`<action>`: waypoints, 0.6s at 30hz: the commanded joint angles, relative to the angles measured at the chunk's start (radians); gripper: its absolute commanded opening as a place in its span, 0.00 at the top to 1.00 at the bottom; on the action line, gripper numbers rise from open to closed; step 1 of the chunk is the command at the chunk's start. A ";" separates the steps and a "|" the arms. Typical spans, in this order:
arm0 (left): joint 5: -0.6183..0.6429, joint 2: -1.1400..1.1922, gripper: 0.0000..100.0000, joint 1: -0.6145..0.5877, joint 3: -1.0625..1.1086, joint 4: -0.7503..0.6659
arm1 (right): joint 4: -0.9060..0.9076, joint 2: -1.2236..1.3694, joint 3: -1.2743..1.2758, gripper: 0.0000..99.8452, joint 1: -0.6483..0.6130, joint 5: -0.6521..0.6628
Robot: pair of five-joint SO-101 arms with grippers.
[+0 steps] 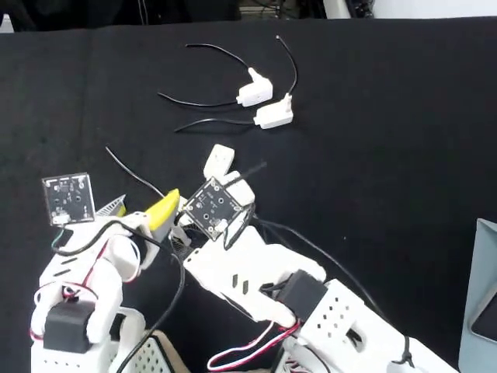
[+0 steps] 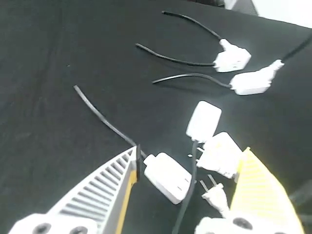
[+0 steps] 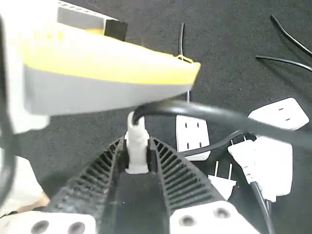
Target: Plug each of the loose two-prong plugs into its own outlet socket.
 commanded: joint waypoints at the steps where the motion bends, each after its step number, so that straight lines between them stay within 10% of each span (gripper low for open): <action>1: -0.075 -0.003 0.68 0.084 -0.047 0.006 | -0.029 -0.018 -0.008 0.99 -0.006 0.003; 18: -0.146 0.008 0.68 -0.113 -0.012 -0.005 | -0.021 -0.013 -0.005 0.99 0.203 -0.002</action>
